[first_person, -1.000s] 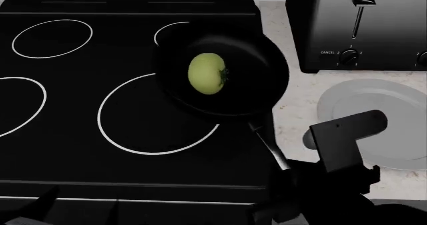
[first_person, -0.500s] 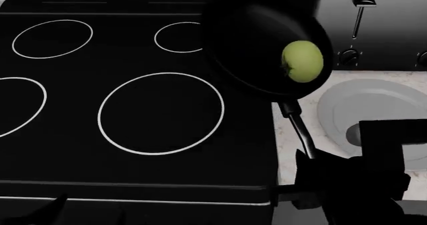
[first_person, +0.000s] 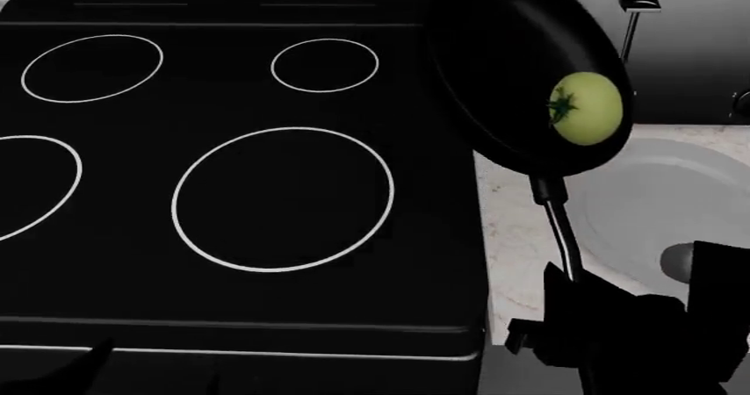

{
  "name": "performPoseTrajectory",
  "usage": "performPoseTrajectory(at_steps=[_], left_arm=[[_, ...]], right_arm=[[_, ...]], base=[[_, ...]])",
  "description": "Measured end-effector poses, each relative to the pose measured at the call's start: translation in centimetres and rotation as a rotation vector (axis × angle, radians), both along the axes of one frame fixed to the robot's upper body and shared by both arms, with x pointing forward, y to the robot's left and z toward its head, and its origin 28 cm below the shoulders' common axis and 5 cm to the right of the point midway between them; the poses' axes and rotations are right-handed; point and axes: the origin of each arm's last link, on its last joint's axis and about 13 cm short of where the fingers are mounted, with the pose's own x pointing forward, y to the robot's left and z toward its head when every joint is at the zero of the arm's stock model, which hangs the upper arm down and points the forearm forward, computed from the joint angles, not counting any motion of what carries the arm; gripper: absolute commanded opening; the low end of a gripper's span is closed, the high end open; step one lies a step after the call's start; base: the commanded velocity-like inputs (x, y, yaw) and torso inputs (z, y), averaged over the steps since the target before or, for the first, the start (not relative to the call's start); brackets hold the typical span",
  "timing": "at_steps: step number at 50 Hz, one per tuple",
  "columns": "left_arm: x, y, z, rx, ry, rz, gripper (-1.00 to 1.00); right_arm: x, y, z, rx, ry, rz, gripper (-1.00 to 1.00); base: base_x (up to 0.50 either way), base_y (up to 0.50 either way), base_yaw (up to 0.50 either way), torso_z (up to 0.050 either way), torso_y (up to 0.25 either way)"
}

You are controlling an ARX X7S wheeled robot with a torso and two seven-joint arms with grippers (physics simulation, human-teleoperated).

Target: Pick up the pan and dump the vegetables in it onto the plate. Then return the pan to the stove.

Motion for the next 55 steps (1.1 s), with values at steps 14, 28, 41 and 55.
performPoseTrajectory(at_steps=[14, 28, 41, 55], left_arm=[[-0.8, -0.5, 0.2, 0.042, -0.034, -0.017, 1.0], [-3.3, -1.7, 2.1, 0.067, -0.121, -0.083, 1.0], [-3.4, -1.9, 1.7, 0.076, -0.085, -0.089, 1.0], [-5.8, -2.8, 3.5, 0.022, -0.126, -0.163, 1.0]], right_arm=[[0.7, -0.9, -1.1, 0.061, -0.05, -0.049, -1.0], [3.2, -0.8, -4.6, 0.211, -0.058, -0.019, -1.0], [3.4, -0.8, -2.6, 0.319, -0.256, 0.033, -1.0], [4.8, -0.4, -4.4, 0.495, -0.337, 0.072, -1.0]], base=[[0.0, 0.0, 0.0, 0.001, 0.006], [0.0, 0.0, 0.0, 0.001, 0.006], [0.0, 0.0, 0.0, 0.001, 0.004], [0.0, 0.0, 0.0, 0.001, 0.002]])
